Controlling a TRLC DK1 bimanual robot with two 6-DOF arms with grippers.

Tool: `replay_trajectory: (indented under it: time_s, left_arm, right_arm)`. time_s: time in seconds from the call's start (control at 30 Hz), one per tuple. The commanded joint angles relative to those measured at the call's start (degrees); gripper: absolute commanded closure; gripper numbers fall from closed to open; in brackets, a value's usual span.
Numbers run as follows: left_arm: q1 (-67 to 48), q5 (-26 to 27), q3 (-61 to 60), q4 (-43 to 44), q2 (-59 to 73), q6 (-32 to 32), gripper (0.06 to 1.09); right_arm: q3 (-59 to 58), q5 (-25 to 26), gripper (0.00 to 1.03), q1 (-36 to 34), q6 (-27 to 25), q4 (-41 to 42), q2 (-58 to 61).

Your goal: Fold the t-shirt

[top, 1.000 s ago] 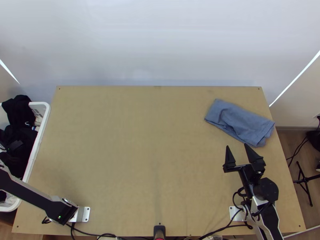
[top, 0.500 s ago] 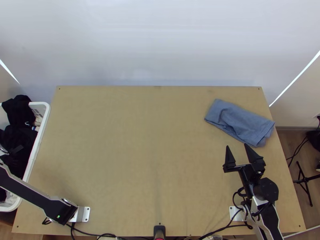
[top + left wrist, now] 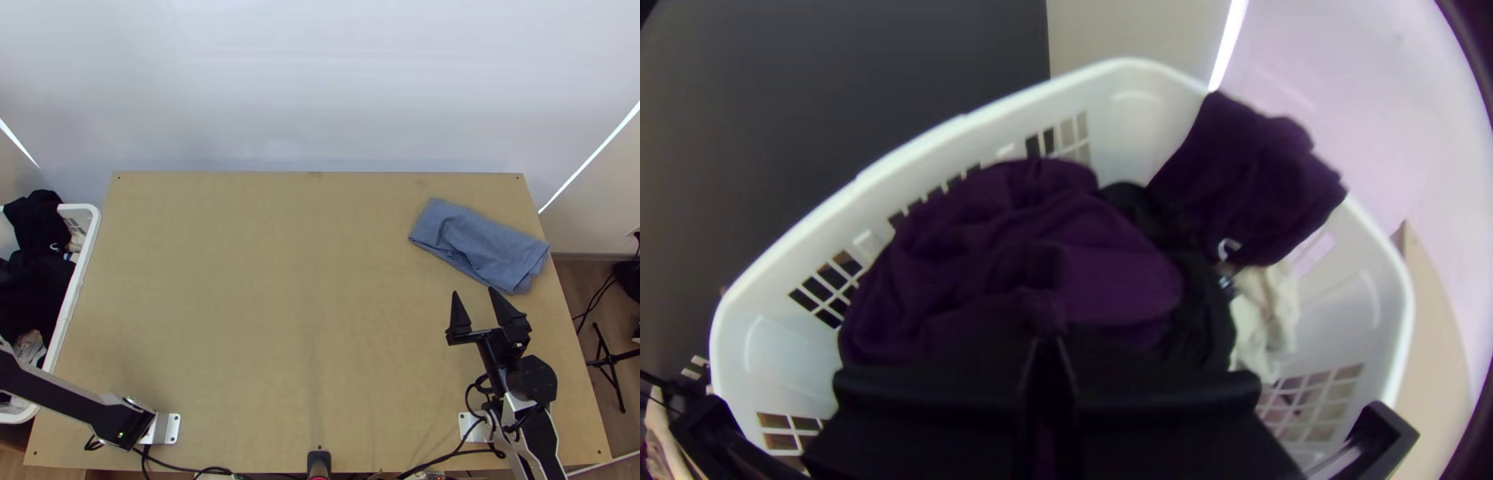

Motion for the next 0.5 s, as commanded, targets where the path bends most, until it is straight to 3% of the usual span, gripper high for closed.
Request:
replay_trajectory:
  time_s: [0.0, 0.47]
  left_arm:
    - [-0.7, 8.3, 4.6, -10.9, -16.1, -6.3, 1.04]
    - [-6.0, 12.9, 13.3, -23.8, -26.5, -11.6, 1.04]
  right_arm:
    - [0.0, 0.0, 0.04, 0.0, 0.0, 0.0, 0.0]
    - [0.0, 0.0, 0.04, 0.0, 0.0, 0.0, 0.0]
